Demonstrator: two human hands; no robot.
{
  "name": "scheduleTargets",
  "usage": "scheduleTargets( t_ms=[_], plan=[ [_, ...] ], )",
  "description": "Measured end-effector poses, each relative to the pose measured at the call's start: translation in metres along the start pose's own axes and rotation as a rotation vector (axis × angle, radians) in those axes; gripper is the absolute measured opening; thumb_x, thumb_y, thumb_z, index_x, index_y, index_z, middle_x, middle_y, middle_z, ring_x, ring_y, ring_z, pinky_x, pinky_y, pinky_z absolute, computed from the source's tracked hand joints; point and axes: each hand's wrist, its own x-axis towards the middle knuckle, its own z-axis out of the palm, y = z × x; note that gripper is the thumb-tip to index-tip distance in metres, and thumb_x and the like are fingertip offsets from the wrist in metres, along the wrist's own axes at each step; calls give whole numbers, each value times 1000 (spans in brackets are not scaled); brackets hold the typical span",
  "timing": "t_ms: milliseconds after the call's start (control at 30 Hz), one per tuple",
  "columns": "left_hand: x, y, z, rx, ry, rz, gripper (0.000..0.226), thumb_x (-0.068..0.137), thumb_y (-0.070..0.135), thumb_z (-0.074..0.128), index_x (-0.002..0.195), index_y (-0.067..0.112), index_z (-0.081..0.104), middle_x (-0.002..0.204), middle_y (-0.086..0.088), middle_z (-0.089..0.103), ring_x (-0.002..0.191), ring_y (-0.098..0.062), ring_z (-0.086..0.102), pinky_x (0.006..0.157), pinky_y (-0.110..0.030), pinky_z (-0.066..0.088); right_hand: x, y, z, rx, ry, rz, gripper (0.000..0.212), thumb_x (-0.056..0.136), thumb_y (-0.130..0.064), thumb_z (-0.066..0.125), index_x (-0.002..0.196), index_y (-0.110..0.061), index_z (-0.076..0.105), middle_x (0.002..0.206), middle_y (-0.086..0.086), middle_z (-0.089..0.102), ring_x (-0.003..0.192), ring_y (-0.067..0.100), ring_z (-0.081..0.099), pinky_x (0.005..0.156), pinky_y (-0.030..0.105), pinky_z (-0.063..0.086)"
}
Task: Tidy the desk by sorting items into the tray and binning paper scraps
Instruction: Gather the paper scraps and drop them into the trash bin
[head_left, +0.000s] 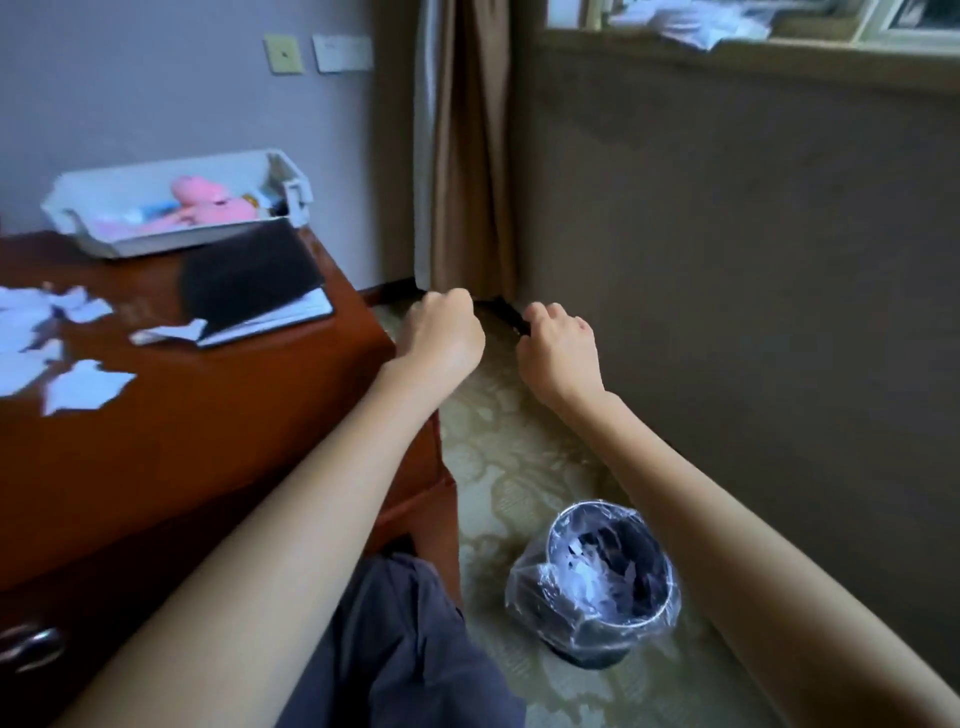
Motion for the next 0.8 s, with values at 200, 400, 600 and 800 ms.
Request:
scheduleTargets(
  t_ms=[200,400,600,800],
  plan=[
    [-33,-106,-57,-18,186,-180,34,93,9,33,113,3,59,120,-22,58,114,-39,51,92,-42,43,-13,-114,3,134,-17,-215,27,87,-6,41,111,-1,55,109,19,57,97,41,56,83,41,42],
    [-67,-191,-82,-68,287,-391,40,94,2,31,124,7,57,129,-19,55,121,-36,49,98,-40,43,-28,-214,27,232,-189,-488,29,90,-9,43,117,-1,51,126,18,50,112,38,50,88,42,43],
    [-79,-248,-100,-77,347,-470,42,94,0,35,132,8,49,137,-17,45,130,-32,39,103,-38,38,-16,-285,47,138,-335,-550,50,94,-14,39,143,-11,28,152,17,22,136,37,27,106,44,34],
    [-79,-286,-109,-55,353,-535,47,94,-4,33,139,8,41,144,-14,39,134,-29,34,107,-37,36,-12,-312,53,77,-300,-478,36,96,-14,34,129,-3,42,125,18,56,120,33,42,94,39,40]
  ],
)
